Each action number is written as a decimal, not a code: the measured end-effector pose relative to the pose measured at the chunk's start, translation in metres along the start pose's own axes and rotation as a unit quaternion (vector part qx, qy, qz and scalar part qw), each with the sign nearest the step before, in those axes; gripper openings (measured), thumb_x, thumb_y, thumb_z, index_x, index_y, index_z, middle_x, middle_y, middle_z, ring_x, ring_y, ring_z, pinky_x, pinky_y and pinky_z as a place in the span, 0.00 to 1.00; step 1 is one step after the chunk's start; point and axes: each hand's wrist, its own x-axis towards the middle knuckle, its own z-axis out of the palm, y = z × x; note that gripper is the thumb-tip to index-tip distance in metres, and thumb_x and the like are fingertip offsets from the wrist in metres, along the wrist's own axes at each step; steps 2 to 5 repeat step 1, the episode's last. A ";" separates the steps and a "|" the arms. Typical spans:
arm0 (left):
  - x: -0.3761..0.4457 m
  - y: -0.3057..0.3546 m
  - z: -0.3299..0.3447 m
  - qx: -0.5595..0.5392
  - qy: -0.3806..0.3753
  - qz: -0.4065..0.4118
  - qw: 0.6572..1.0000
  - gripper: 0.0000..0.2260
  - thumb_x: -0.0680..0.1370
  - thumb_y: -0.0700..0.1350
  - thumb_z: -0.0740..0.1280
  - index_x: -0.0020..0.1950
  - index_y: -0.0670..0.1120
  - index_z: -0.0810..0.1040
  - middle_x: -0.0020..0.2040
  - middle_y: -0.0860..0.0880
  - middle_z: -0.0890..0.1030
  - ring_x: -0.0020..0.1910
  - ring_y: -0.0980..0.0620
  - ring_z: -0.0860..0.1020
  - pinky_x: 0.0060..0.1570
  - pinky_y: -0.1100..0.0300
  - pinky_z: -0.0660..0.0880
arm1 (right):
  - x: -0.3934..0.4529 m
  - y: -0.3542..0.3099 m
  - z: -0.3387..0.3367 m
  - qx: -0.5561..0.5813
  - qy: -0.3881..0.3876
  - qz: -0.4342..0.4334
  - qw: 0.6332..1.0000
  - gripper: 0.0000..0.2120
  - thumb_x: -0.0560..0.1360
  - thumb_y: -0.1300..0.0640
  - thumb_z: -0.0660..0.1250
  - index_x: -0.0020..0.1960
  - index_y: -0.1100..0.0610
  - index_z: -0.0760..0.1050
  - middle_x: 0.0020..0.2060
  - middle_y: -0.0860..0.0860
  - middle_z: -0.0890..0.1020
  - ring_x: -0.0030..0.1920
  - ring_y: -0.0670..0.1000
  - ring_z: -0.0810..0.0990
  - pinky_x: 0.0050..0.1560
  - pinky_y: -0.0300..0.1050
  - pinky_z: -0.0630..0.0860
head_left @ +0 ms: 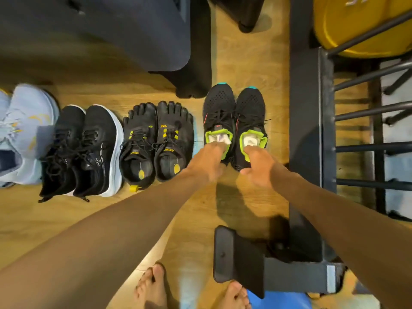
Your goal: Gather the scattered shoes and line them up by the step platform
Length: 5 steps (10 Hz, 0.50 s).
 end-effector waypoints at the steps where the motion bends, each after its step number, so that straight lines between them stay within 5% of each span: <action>1: -0.003 0.003 -0.034 0.014 0.082 0.000 0.997 0.08 0.78 0.43 0.66 0.57 0.46 0.75 0.58 0.46 0.78 0.56 0.42 0.77 0.52 0.47 0.75 | -0.010 -0.009 -0.026 0.022 0.016 -0.001 1.000 0.21 0.77 0.55 0.69 0.65 0.64 0.68 0.60 0.61 0.74 0.60 0.60 0.73 0.60 0.54 0.72; 5: -0.003 0.003 -0.034 0.014 0.082 0.000 0.997 0.08 0.78 0.43 0.66 0.57 0.46 0.75 0.58 0.46 0.78 0.56 0.42 0.77 0.52 0.47 0.75 | -0.010 -0.009 -0.026 0.022 0.016 -0.001 1.000 0.21 0.77 0.55 0.69 0.65 0.64 0.68 0.60 0.61 0.74 0.60 0.60 0.73 0.60 0.54 0.72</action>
